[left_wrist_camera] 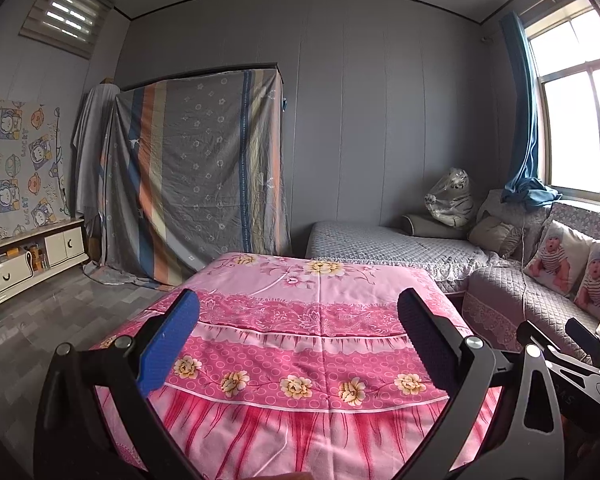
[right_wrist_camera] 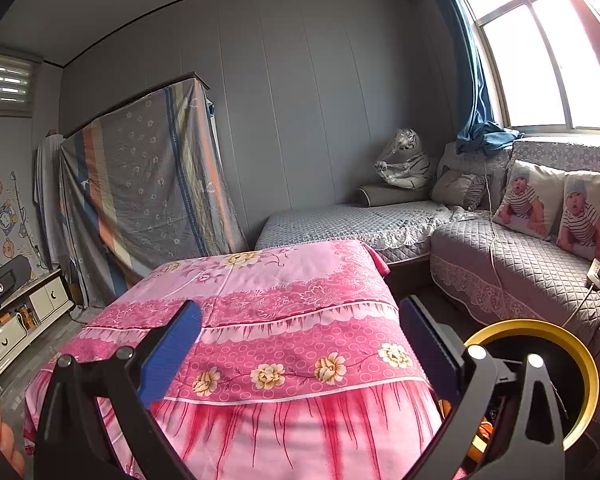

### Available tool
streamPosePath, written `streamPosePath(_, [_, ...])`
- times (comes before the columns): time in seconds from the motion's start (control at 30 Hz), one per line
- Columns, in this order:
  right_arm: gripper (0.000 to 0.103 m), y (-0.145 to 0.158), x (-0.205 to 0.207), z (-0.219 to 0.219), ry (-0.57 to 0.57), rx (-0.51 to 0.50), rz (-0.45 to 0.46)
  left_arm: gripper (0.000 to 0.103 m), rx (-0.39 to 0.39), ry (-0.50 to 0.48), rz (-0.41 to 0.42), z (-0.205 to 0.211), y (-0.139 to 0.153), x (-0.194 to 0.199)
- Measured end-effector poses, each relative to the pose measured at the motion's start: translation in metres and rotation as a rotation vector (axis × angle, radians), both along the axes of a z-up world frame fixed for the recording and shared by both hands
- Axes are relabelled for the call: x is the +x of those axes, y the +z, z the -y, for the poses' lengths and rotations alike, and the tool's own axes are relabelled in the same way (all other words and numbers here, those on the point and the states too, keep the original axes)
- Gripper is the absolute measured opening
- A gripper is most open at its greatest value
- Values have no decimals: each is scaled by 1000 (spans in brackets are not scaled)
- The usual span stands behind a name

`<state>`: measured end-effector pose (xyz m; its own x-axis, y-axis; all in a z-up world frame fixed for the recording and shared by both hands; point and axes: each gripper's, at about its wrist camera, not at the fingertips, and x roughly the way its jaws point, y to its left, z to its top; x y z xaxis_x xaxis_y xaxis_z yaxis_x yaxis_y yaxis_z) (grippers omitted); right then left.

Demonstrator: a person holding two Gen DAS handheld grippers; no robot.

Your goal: Collect trash

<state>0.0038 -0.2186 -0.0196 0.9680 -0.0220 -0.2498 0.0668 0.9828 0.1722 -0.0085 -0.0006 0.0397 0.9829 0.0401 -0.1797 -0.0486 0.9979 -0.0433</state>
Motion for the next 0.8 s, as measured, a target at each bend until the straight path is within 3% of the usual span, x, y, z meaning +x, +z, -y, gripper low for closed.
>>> streamPosePath(0.8, [95,-5,4,3,-6,17,-24,95,0,-26,-20,1,-2,4])
